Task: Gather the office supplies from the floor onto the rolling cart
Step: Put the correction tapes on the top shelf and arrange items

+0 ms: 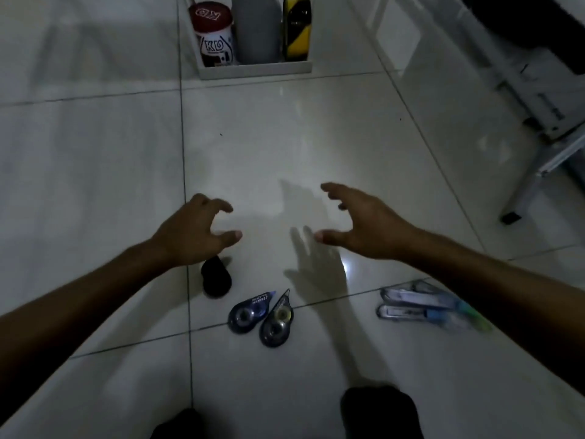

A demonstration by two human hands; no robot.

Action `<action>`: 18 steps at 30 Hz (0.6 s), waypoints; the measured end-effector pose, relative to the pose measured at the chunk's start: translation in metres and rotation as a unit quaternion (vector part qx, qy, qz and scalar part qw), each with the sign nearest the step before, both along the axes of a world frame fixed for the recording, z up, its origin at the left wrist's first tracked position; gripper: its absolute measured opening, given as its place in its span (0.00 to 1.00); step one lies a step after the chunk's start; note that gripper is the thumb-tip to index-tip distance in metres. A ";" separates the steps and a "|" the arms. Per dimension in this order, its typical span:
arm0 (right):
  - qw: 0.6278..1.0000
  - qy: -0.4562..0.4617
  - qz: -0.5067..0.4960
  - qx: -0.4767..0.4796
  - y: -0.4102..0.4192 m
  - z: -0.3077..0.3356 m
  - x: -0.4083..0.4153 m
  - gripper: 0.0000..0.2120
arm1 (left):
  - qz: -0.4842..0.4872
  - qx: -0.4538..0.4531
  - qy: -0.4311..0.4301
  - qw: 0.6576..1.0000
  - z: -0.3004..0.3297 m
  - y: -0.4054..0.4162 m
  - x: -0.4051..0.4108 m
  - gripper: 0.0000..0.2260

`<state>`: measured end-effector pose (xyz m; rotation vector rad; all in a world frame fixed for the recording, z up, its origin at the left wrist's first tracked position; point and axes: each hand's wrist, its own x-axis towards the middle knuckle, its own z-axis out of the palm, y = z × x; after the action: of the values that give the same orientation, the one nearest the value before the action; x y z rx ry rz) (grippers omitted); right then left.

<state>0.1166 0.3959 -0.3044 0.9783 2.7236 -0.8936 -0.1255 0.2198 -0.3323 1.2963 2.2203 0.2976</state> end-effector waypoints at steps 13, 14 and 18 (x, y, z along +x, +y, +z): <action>0.912 -0.021 0.390 0.125 -0.102 -0.078 0.000 0.26 | -0.126 -0.098 0.042 0.986 -0.062 -0.053 0.063 0.42; 0.915 -0.022 0.382 0.129 -0.105 -0.083 0.003 0.26 | -0.128 -0.091 0.053 0.986 -0.063 -0.054 0.068 0.41; 0.928 -0.015 0.336 0.159 -0.108 -0.094 0.010 0.28 | -0.116 -0.058 0.045 0.991 -0.065 -0.052 0.079 0.26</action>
<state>0.1266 0.2879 -0.3987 0.0320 2.8958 -0.3143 -0.0470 0.1675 -0.3969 1.5125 2.0974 0.0234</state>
